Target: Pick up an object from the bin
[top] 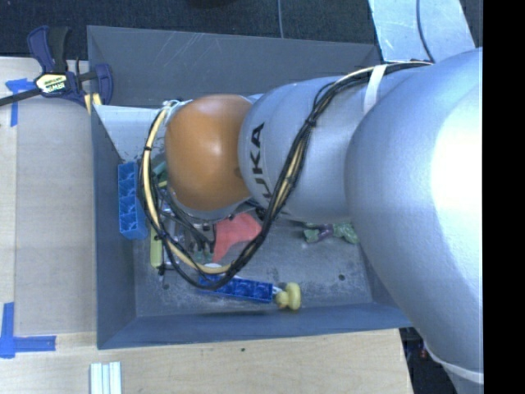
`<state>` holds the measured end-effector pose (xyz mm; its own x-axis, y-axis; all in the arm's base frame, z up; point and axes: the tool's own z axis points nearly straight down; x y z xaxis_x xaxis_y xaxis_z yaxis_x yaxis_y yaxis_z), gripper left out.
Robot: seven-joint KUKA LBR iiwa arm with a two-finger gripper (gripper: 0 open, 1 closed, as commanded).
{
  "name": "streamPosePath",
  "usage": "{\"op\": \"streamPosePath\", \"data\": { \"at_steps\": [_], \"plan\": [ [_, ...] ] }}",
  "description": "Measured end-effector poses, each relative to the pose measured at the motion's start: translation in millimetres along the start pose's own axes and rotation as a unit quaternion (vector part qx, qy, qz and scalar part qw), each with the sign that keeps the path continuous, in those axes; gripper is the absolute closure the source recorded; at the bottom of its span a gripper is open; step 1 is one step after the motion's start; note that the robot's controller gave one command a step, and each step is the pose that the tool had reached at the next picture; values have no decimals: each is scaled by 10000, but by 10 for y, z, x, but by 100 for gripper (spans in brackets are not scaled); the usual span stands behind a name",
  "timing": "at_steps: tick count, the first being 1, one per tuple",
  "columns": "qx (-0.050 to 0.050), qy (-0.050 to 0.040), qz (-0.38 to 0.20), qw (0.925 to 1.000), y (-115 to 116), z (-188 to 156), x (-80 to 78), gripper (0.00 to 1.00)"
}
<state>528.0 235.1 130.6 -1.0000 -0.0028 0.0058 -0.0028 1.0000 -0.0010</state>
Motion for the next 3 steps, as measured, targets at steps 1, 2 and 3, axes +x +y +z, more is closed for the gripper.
{"op": "streamPosePath", "data": {
  "at_steps": [1, 2, 3],
  "plan": [
    [-10, -38, 17, 10000, -8, -41, -25, 0],
    [-10, -32, 82, 10000, 51, -893, -45, 0],
    [7, -4, 1196, 9928, -654, -1029, 137, 0]
  ]
}}
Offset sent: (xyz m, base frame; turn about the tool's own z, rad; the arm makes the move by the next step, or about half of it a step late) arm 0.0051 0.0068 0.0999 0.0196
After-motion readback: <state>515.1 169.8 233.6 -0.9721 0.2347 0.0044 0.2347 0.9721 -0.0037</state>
